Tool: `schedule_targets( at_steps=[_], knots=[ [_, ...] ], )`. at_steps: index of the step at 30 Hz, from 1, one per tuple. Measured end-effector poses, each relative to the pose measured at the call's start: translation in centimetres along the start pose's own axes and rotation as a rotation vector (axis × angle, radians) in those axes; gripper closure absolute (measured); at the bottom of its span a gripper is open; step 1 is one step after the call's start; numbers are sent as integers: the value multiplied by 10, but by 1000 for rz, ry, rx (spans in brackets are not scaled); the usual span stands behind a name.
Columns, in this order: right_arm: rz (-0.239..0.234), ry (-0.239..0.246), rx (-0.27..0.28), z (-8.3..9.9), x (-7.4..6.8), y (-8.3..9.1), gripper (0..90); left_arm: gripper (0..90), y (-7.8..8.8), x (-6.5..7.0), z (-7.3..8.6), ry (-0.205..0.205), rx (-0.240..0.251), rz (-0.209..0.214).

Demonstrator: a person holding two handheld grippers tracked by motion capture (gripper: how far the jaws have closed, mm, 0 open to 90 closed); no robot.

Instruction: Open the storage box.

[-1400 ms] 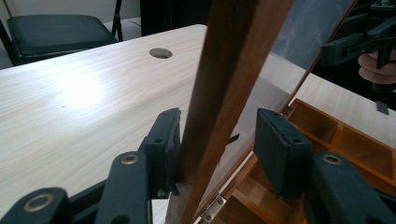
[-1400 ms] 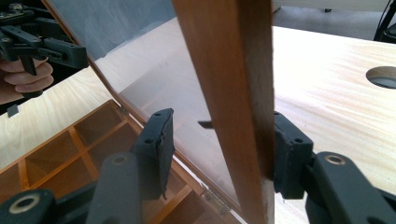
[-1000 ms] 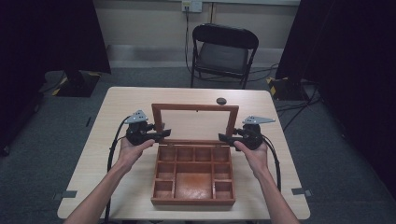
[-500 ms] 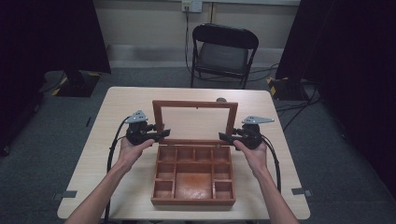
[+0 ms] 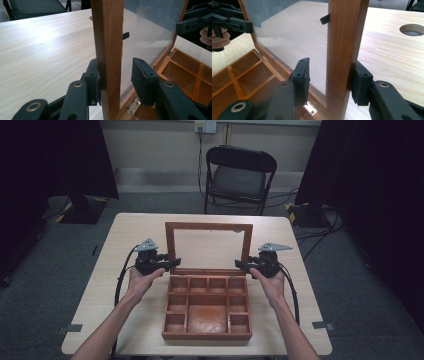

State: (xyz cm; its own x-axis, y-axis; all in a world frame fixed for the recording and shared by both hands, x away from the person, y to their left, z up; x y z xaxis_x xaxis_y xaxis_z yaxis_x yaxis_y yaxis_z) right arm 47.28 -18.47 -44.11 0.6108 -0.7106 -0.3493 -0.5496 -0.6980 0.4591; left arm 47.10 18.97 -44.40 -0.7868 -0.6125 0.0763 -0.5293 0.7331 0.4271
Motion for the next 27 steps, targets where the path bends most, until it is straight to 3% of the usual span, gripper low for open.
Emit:
schedule_targets(
  at_steps=[11,27],
  knots=[
    [8,-18,15,0,6,-10,548,593,-5,-7,3,55,-7,-11],
    [12,-36,-1,-1,11,-17,513,524,-9,-11,7,83,-7,-17]
  ],
)
Point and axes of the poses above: each handheld gripper's, and its own axes: y roughly backward along the jaws, z roughly out of its underside, x roughly to its right, the point moved 2 cm from there along -y, roughly forward along the jaws, and after that the axes turned 8 degrees about -y, right-handed, at the moved point
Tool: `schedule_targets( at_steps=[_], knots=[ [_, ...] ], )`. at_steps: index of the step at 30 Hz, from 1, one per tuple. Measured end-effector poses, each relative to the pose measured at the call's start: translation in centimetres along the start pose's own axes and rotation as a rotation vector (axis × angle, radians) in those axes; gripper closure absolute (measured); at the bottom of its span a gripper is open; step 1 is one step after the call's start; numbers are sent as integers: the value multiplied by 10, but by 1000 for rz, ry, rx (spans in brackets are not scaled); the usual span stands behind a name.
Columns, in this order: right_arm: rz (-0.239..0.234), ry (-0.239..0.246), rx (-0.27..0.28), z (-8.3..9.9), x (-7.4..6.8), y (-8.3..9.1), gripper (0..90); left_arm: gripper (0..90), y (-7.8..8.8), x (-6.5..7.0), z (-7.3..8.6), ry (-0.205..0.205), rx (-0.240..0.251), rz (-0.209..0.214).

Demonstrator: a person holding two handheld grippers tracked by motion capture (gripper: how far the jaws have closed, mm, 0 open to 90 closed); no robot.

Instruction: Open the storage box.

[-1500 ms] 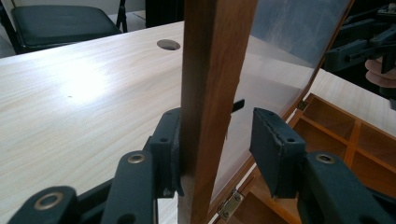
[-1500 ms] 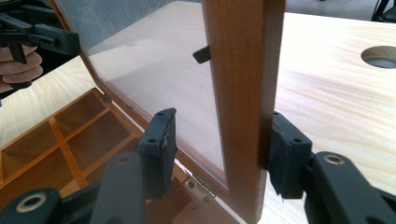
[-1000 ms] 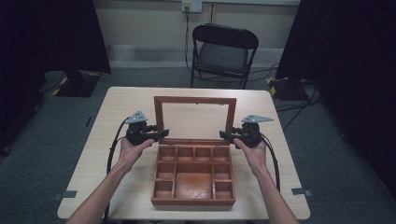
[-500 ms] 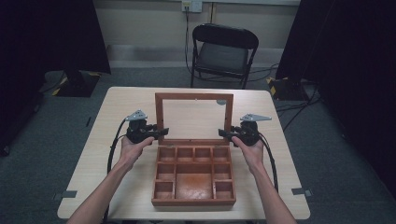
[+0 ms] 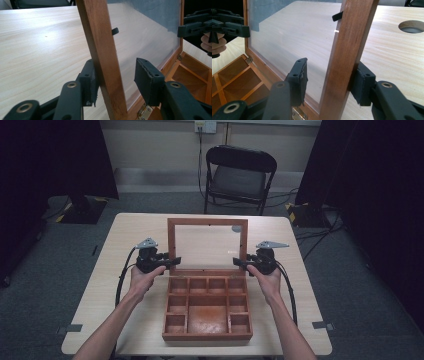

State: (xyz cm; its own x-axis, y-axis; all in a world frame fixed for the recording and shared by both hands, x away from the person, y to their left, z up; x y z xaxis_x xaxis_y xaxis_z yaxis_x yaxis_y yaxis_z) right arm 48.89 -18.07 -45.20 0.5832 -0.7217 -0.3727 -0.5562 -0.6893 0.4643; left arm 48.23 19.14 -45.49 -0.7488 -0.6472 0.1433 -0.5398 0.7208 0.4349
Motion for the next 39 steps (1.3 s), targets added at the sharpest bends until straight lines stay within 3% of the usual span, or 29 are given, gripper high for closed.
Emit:
schedule_targets(
  at_steps=[5,9,18,28,33,39],
  knots=[
    [3,-7,-9,3,2,-2,490,481,4,0,4,10,-1,-19],
    [5,-24,-14,6,5,-5,466,489,2,-1,9,-2,-38,-40],
    [15,-52,-26,12,9,-13,402,521,-5,-8,15,47,-44,-25],
    [34,-60,-32,15,10,-19,344,511,-6,-11,20,53,-72,-8],
    [67,-47,-47,16,9,-22,289,492,-8,-13,22,68,-77,0],
    [65,-56,-54,17,9,-23,278,478,-10,-15,24,83,-83,9]
  ],
)
Point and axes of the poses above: each handheld gripper's, and its own axes: y roughly backward along the jaws, z roughly out of its underside, x roughly to its right, the point moved 2 cm from there along -y, roughly forward along the jaws, and after that the axes turned 8 degrees about -y, right-handed, at the moved point
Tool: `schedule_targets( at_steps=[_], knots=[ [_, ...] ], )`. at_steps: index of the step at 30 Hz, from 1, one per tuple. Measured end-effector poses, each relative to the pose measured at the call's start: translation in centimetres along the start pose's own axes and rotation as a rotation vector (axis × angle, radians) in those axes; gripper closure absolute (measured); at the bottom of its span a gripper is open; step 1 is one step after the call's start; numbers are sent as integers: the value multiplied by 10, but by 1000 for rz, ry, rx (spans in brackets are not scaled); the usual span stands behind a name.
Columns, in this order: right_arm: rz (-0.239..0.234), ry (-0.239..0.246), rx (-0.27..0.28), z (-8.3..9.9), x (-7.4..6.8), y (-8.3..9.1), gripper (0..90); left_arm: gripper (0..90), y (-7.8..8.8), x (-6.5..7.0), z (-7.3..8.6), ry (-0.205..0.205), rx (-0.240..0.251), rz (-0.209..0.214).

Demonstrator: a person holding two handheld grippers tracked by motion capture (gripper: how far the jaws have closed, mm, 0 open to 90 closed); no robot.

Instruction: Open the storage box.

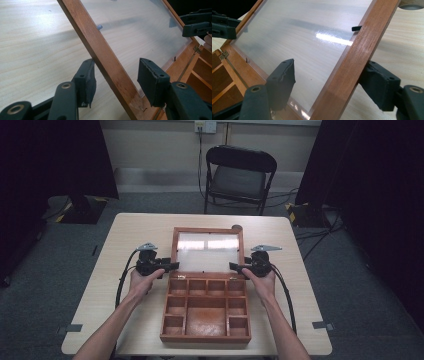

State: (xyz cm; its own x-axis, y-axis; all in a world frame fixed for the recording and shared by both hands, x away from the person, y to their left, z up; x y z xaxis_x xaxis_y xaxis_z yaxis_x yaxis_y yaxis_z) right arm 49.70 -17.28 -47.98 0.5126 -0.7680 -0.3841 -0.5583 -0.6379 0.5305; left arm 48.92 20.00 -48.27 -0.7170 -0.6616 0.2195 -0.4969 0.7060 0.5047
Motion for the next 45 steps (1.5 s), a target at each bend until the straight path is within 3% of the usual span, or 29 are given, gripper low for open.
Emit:
schedule_targets(
  at_steps=[2,4,5,6,8,11,14,17,27,38,40,45],
  knots=[
    [3,2,-4,0,0,0,269,467,-1,-1,1,15,2,0],
    [13,1,-11,1,1,0,243,478,-1,-1,1,-7,2,-37],
    [23,-2,-17,1,1,-1,227,487,-1,-2,2,11,9,-11],
    [23,-2,-17,1,1,-1,227,484,-1,-2,2,11,9,-11],
    [-10,-64,-49,7,8,-5,214,478,-2,-1,2,2,-1,-15],
    [-27,-98,-62,8,11,-7,202,442,-5,0,3,-6,-14,-32],
    [37,-30,-57,6,7,-5,228,422,-4,0,3,-15,-22,-34],
    [30,-25,-42,3,5,-2,220,405,-3,0,2,-5,-12,-36],
    [18,-32,-48,3,5,0,199,331,4,5,-2,-28,-8,-56],
    [17,-21,-33,-3,-3,29,154,264,32,9,-5,-74,-16,-99],
    [16,-26,-15,-1,-5,35,154,262,37,9,-3,-83,-24,-106],
    [24,-14,-34,12,-7,49,153,262,53,11,6,-109,-41,-125]
  ],
)
Point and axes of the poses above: each handheld gripper's, and its own axes: y roughly backward along the jaws, z roughly out of its underside, x roughly to its right, the point moved 2 cm from there along -y, roughly forward along the jaws, and after that the axes turned 8 degrees about -y, right-handed, at the moved point
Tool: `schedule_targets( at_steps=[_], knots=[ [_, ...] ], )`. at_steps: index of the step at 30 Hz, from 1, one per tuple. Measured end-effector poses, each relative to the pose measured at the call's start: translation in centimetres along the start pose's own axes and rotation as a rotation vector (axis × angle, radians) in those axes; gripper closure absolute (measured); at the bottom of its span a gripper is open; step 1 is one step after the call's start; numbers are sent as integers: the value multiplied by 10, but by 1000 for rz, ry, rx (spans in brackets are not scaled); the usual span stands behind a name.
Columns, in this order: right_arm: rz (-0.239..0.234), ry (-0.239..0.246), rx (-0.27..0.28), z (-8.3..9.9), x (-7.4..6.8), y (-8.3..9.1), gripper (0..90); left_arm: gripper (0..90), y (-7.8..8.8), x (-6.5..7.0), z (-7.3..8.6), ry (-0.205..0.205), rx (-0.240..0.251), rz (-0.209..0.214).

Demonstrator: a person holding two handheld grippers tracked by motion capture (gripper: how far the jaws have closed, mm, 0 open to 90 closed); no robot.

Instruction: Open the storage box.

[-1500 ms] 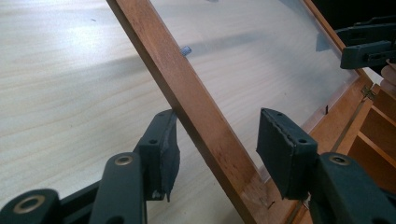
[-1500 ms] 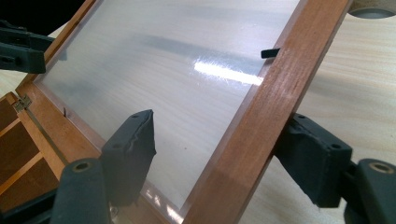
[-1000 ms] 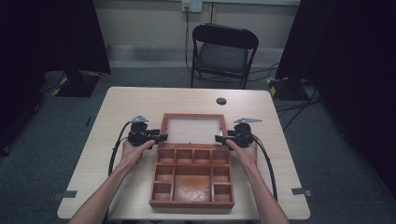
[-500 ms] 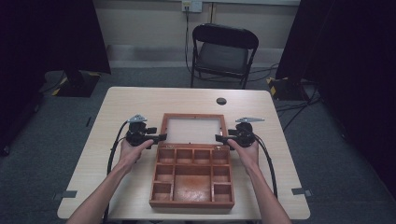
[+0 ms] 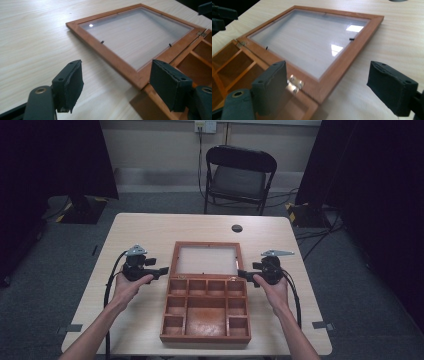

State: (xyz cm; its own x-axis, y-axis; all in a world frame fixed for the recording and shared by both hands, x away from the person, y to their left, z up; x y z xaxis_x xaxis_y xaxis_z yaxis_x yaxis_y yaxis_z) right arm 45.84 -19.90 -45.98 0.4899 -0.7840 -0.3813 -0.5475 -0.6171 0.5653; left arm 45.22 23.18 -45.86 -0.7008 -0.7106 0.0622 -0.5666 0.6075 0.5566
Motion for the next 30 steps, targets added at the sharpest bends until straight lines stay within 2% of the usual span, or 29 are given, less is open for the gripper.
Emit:
schedule_targets(
  at_steps=[1,5,8,14,16,17,19,20,23,24,25,26,27,28,29,30],
  knots=[
    [18,5,4,4,0,7,158,262,2,0,2,8,-2,0],
    [31,2,4,10,1,19,157,260,13,-3,13,6,-21,-21],
    [53,11,-1,21,3,36,156,256,22,-2,22,-8,-46,-41],
    [84,0,-15,36,10,47,153,233,35,-3,41,-12,-90,-65],
    [140,7,-63,47,13,51,158,226,39,-4,48,10,-102,-65],
    [140,7,-63,47,13,51,158,226,40,-3,51,15,-109,-61],
    [136,3,-81,54,15,55,156,222,44,-2,59,10,-117,-81],
    [157,6,-96,62,18,59,152,222,45,-3,65,3,-144,-85],
    [176,9,-116,68,20,61,150,220,45,-4,69,7,-152,-99],
    [207,24,-148,75,24,61,151,219,46,-5,71,2,-160,-102],
    [207,24,-148,75,24,61,151,219,45,-4,72,-6,-168,-112],
    [259,57,-179,82,27,61,151,216,43,-4,75,-24,-189,-109],
    [259,57,-179,82,27,61,151,210,43,-4,75,-24,-189,-109],
    [275,62,-184,84,29,61,151,210,40,-3,78,-27,-212,-104],
    [268,46,-183,86,31,59,138,204,37,-2,80,-46,-237,-116],
    [268,31,-164,87,32,59,146,205,35,-1,81,-82,-254,-125]
  ],
)
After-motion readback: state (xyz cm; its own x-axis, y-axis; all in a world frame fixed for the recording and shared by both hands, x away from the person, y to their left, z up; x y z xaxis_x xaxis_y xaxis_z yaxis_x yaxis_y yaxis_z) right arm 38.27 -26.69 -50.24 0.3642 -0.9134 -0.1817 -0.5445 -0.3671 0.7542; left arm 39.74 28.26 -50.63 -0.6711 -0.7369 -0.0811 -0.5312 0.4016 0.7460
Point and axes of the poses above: each handheld gripper's, and its own axes: y roughly backward along the jaws, z roughly out of its underside, x roughly to its right, the point moved 2 cm from there along -y, roughly forward along the jaws, and after that the axes turned 8 degrees about -y, right-handed, at the moved point
